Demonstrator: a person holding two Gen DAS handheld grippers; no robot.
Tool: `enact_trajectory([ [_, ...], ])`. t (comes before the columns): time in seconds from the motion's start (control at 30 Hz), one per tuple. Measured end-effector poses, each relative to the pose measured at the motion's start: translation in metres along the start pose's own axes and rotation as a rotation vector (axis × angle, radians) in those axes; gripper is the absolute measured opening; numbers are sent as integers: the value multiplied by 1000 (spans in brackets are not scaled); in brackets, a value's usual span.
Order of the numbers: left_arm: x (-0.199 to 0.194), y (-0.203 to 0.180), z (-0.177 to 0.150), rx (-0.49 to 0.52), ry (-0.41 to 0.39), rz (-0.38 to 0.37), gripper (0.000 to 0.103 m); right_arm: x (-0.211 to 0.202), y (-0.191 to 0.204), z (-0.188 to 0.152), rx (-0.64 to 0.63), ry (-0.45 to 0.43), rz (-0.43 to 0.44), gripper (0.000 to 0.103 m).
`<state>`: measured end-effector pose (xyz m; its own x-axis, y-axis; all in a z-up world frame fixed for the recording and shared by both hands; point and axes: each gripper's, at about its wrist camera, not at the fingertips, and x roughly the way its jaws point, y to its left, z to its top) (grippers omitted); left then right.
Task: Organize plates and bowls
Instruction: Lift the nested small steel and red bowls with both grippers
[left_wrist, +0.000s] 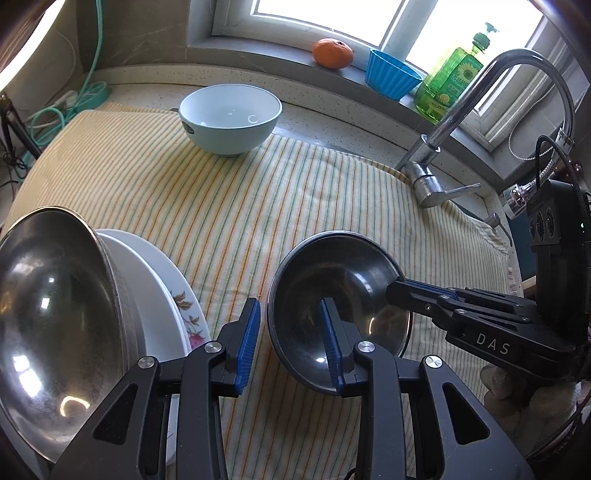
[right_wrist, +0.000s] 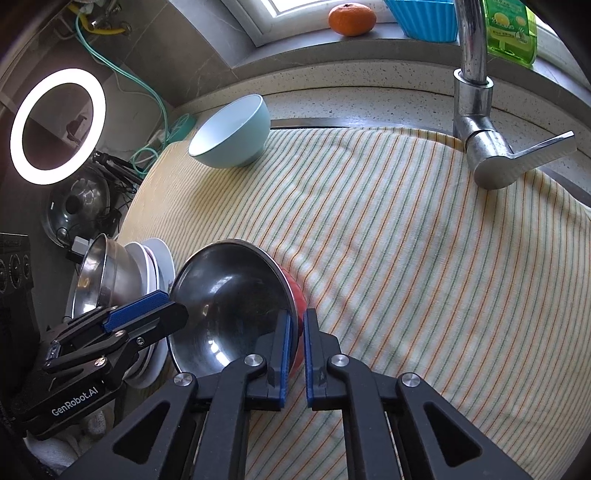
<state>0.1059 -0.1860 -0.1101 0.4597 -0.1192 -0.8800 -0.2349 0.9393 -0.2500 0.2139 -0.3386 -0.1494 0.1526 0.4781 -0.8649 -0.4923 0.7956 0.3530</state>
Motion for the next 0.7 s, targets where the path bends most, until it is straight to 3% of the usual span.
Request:
enact_trajectory([
  [0.4,14,-1,4,8,18,4,14,-1,-10,-2,31,-1,2,5],
  [0.7,12,3,3,-11,19,-12,14,-6,-7,-1,44,-17,-6,5],
])
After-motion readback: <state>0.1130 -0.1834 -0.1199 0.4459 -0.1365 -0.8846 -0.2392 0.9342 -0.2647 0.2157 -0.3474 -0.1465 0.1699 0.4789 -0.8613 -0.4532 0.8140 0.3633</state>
